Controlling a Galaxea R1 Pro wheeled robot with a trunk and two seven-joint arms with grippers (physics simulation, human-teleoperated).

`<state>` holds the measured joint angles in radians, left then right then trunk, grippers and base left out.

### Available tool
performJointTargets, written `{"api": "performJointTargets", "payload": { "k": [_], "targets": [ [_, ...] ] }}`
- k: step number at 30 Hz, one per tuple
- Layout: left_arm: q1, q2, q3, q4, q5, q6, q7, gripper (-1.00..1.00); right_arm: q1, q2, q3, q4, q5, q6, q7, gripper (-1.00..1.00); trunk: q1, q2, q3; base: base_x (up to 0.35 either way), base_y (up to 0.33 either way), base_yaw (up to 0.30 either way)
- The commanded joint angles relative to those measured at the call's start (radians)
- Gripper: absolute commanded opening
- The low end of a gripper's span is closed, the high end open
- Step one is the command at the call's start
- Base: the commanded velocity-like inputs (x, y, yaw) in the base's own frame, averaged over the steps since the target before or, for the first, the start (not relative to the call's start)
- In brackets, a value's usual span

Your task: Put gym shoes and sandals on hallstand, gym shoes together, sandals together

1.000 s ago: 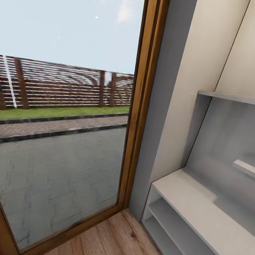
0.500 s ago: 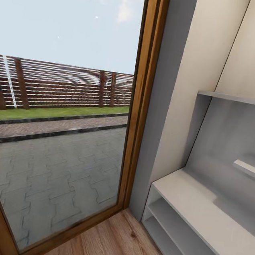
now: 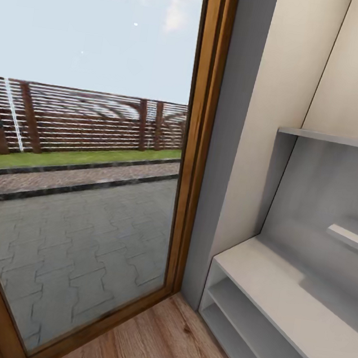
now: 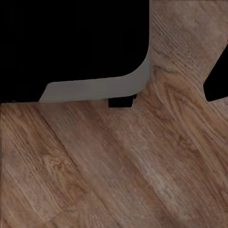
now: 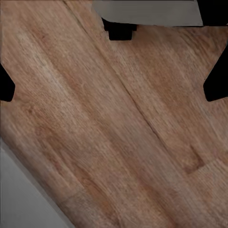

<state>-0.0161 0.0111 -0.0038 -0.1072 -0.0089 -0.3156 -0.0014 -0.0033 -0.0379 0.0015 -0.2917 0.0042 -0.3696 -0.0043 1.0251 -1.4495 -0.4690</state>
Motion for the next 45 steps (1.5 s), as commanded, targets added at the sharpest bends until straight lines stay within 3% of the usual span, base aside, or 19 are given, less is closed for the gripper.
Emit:
{"api": "performJointTargets", "payload": {
  "k": [1,7,15,22,34,45],
  "targets": [
    [-0.012,0.001,-0.002,-0.017,-0.003,-0.006,0.0,1.0,-0.004,-0.004,0.0,-0.032,0.0,-0.015,-0.001,1.0,0.0,-0.001,-0.001,0.0,0.0,0.0],
    [-0.045,0.017,-0.003,-0.061,-0.004,-0.009,0.0,1.0,-0.012,-0.009,0.0,-0.099,0.0,-0.026,-0.001,1.0,0.0,-0.001,-0.001,0.0,0.0,0.0],
    [-0.085,0.032,0.001,-0.087,0.002,-0.014,0.0,1.0,-0.021,-0.009,-0.001,-0.115,-0.002,-0.027,-0.001,1.0,0.0,-0.001,-0.001,0.0,0.0,0.0],
    [-0.1,0.026,0.004,-0.093,0.011,-0.03,0.002,1.0,-0.025,-0.009,-0.002,-0.12,-0.004,-0.026,0.0,1.0,0.0,-0.001,-0.001,0.0,0.0,0.0],
    [-0.103,0.016,0.015,-0.144,0.055,-0.131,-0.005,1.0,-0.026,-0.01,-0.003,-0.126,-0.004,-0.028,0.001,1.0,0.0,-0.001,-0.001,0.0,0.0,0.0],
    [-0.103,0.016,0.008,-0.159,0.056,-0.145,-0.013,1.0,-0.026,-0.007,0.002,-0.142,0.001,-0.028,0.009,1.0,0.0,-0.001,-0.001,-0.001,0.0,0.0]
  ]
}}
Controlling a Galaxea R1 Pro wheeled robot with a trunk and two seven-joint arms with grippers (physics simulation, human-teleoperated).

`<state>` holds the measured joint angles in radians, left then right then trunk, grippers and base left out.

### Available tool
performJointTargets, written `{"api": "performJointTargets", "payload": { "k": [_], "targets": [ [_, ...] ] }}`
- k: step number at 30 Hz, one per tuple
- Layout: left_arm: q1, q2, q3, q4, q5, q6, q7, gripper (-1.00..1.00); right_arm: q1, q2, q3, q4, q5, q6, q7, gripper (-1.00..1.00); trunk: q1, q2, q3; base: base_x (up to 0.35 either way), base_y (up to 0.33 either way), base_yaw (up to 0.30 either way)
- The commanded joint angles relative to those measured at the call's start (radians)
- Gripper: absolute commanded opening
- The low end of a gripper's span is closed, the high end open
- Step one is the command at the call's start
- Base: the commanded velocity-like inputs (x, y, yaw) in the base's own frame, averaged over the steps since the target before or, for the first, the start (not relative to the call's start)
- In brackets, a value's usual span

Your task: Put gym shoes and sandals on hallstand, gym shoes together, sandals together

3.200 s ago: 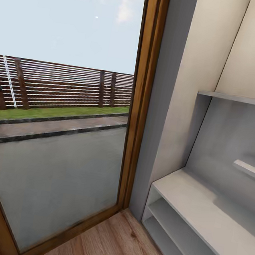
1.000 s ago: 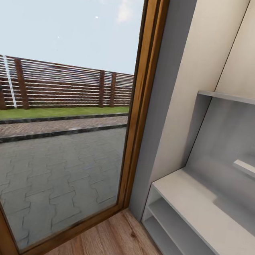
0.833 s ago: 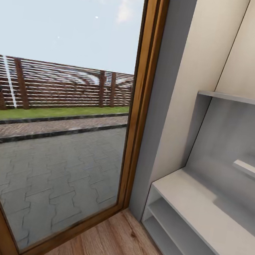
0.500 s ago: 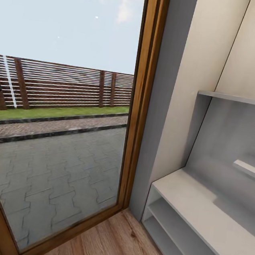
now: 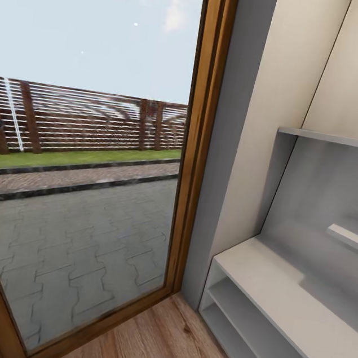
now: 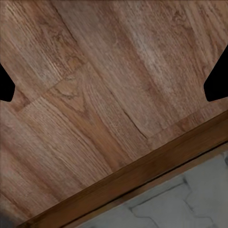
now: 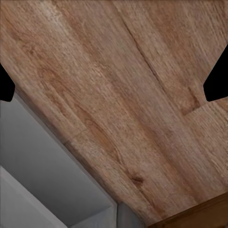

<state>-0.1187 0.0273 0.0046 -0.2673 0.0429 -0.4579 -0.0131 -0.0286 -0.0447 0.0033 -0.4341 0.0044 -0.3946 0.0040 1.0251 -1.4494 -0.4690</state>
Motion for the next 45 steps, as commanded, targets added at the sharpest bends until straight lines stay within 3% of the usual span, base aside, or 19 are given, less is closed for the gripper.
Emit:
{"api": "performJointTargets", "payload": {
  "k": [1,22,45],
  "targets": [
    [0.0,0.0,-0.001,0.001,0.004,-0.003,-0.002,1.0,-0.001,0.0,0.001,0.0,0.001,-0.003,0.001,1.0,0.0,-0.001,-0.001,-0.042,0.019,0.0],
    [0.002,0.004,-0.013,0.006,0.002,-0.005,-0.004,1.0,-0.001,0.0,0.001,-0.002,0.002,-0.003,-0.006,1.0,0.0,-0.001,-0.001,-0.25,0.135,-0.009],
    [0.001,0.009,-0.023,0.005,-0.014,-0.009,-0.002,1.0,-0.001,-0.001,-0.004,-0.004,-0.001,-0.003,-0.009,1.0,0.0,-0.001,-0.001,-0.211,0.178,-0.267]
  ]
}}
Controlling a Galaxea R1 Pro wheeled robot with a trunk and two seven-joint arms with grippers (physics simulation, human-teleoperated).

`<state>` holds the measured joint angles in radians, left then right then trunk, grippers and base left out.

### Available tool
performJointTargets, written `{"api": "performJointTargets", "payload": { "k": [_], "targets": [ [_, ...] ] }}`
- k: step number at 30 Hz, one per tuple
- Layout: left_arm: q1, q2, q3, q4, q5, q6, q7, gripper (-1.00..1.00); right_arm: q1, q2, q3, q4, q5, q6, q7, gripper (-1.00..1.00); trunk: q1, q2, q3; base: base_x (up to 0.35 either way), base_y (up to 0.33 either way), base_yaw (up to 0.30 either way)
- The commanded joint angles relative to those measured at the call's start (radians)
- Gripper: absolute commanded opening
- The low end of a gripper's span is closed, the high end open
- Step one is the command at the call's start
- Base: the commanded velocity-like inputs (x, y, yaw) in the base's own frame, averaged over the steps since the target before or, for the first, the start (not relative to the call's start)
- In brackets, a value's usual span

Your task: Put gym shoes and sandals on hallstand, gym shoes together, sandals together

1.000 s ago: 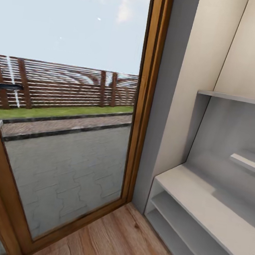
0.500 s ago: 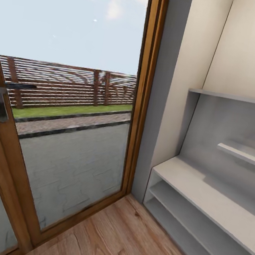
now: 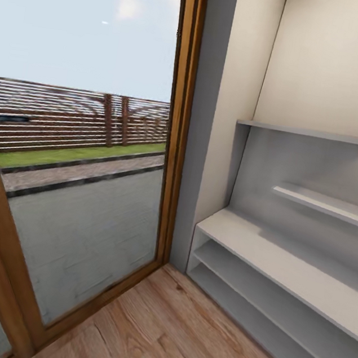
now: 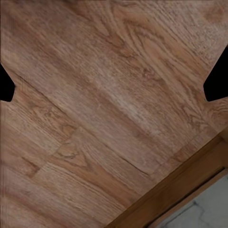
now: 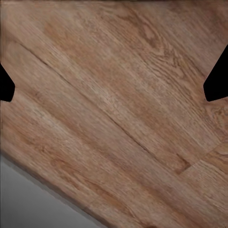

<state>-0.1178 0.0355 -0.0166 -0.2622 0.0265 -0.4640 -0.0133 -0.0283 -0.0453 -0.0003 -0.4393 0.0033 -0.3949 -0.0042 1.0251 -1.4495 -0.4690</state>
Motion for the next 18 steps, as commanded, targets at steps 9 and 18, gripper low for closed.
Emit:
{"api": "performJointTargets", "payload": {
  "k": [9,18],
  "targets": [
    [0.0,0.005,0.008,-0.003,0.006,-0.008,-0.001,1.0,-0.001,0.002,0.0,-0.057,-0.003,-0.003,0.0,1.0,0.0,-0.001,-0.001,-0.005,0.004,-0.292],
    [0.0,0.007,0.013,0.0,0.012,-0.008,-0.001,1.0,-0.001,0.004,-0.001,-0.087,-0.003,-0.001,0.001,1.0,0.0,-0.001,-0.001,0.0,0.0,-0.292]
  ]
}}
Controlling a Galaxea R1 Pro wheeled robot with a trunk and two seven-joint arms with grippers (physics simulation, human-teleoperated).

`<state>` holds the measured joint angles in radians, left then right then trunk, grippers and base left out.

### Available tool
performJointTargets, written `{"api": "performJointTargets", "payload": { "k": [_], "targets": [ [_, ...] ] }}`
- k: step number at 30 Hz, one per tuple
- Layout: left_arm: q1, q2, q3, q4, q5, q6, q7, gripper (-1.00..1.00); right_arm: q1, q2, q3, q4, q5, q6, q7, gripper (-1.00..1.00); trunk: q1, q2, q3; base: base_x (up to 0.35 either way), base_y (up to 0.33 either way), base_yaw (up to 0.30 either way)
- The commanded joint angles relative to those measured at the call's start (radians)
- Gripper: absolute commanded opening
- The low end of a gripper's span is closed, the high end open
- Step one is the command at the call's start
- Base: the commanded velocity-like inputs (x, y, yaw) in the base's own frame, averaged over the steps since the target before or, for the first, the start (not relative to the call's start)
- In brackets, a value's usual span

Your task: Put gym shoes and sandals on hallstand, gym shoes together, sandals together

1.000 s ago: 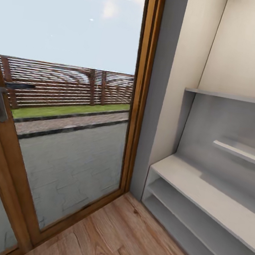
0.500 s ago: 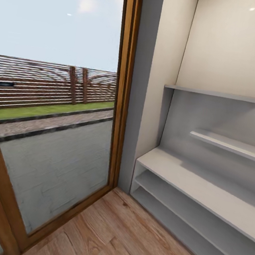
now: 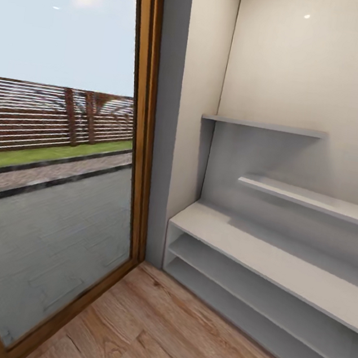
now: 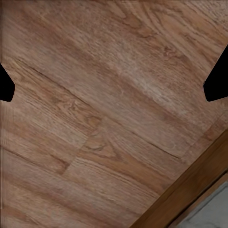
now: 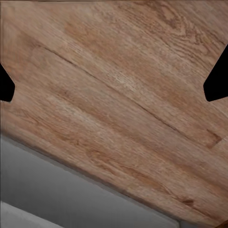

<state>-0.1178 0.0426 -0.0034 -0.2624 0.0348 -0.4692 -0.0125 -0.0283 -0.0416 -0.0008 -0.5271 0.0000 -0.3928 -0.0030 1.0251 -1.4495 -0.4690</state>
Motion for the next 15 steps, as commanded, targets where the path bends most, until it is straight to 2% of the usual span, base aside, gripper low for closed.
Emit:
{"api": "performJointTargets", "payload": {
  "k": [1,15],
  "targets": [
    [0.0,0.0,-0.001,0.001,0.002,-0.003,-0.001,1.0,-0.001,0.0,0.0,0.001,0.0,-0.003,0.0,1.0,0.0,-0.001,-0.001,0.0,0.0,-0.292],
    [0.0,-0.001,-0.012,-0.004,-0.004,-0.002,-0.002,1.0,-0.001,0.0,-0.001,0.008,0.001,-0.003,0.0,1.0,0.0,-0.001,-0.001,0.0,0.0,-0.292]
  ]
}}
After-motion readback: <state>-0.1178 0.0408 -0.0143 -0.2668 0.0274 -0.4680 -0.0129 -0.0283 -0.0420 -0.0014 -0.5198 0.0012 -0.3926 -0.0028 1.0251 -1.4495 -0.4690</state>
